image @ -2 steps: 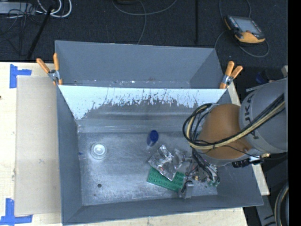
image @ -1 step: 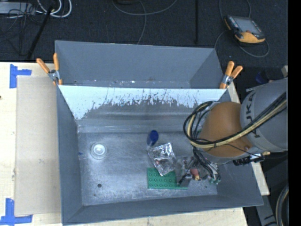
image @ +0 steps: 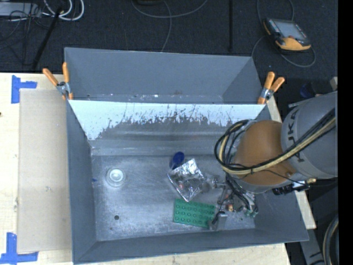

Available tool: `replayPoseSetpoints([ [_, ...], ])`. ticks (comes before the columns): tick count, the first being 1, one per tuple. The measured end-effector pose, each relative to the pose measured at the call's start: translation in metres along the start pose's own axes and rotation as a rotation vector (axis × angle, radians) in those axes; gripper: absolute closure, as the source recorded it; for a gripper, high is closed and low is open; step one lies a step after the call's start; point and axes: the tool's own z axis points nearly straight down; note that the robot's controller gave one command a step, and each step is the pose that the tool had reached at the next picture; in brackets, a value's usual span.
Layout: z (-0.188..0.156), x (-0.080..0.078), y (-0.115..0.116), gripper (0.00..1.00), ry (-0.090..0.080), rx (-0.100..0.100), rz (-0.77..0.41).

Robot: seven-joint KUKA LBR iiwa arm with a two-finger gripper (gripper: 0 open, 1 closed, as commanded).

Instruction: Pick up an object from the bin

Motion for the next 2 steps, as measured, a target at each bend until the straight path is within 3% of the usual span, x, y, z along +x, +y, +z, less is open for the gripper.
replayPoseSetpoints([
  [1, -0.0021, -0.0008, 0.0, 1.0, -0.001, 0.0, 0.0],
  [2, 0.0, 0.0, 0.0002, 0.0, 0.0, 0.0, -0.002],
])
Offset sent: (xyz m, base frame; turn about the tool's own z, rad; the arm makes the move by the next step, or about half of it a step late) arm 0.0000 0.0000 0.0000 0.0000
